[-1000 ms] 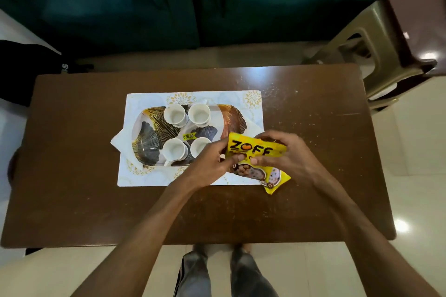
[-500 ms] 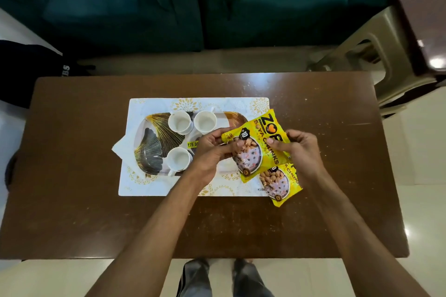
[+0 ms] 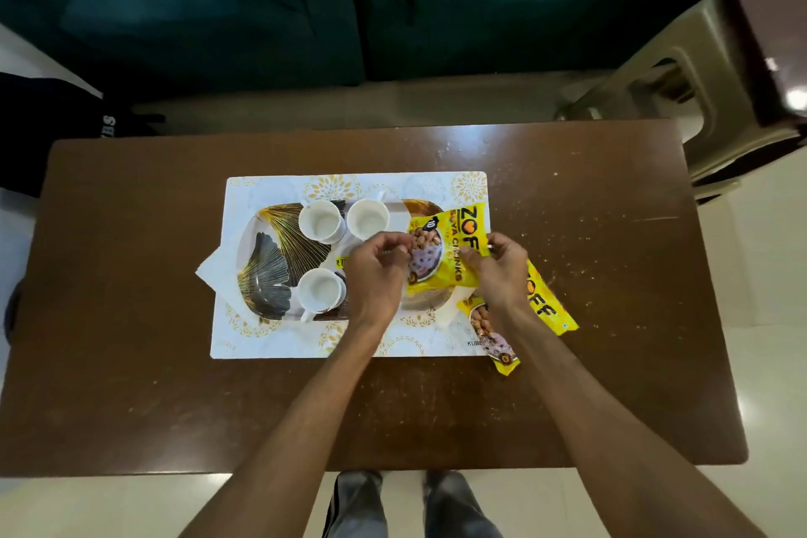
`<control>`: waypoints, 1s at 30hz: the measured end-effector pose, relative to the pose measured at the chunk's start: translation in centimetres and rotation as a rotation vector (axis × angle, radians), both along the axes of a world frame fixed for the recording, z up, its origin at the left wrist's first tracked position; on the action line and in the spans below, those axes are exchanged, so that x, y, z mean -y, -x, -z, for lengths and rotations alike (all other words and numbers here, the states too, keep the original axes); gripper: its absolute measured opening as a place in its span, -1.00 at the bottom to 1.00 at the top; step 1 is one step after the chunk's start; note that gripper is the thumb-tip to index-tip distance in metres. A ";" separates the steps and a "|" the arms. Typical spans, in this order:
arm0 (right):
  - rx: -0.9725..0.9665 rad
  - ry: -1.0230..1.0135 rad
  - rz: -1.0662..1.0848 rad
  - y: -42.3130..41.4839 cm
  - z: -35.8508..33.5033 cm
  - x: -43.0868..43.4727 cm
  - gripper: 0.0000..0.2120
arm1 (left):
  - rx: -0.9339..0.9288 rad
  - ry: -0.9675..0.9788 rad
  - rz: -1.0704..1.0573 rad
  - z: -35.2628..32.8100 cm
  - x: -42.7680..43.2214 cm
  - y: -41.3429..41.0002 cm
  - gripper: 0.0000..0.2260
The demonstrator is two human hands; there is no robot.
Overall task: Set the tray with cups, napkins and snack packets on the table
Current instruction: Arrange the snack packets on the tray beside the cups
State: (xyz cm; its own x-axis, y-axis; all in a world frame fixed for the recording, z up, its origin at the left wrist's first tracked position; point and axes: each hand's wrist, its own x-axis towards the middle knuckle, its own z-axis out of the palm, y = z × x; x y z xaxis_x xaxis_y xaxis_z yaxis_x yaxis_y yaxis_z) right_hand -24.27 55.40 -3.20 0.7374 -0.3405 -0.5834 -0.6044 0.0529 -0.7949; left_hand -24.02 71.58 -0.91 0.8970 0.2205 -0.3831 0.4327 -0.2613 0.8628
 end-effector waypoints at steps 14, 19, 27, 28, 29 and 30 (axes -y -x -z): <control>0.223 0.925 -0.743 0.2 0.4 0.3 -0.18 | 0.070 -0.346 0.471 3.0 3.9 3.7 -0.47; 0.313 0.951 -1.100 0.2 1.0 0.0 -0.27 | 0.020 -0.349 0.539 3.4 4.2 3.5 -0.35; 0.326 0.873 -0.971 1.0 0.6 0.9 -0.32 | 0.079 -0.336 0.475 2.8 3.7 4.1 -0.47; 0.332 0.857 -0.894 1.4 0.4 1.2 -0.36 | 0.107 -0.335 0.454 2.5 3.6 4.5 -0.50; 0.334 0.840 -0.802 1.9 0.2 1.6 -0.41 | 0.130 -0.340 0.434 2.3 3.6 4.9 -0.53; 0.327 0.815 -0.695 2.5 0.0 2.3 -0.46 | 0.147 -0.341 0.416 2.0 3.7 5.3 -0.57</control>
State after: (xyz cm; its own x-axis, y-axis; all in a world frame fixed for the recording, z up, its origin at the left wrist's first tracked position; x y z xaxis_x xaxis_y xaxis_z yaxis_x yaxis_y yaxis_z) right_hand -26.76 53.09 -3.24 0.9930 0.0130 -0.1178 -0.0562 -0.8237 -0.5642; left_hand -29.35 67.87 -2.93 0.9735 -0.0742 -0.2165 0.1151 -0.6593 0.7430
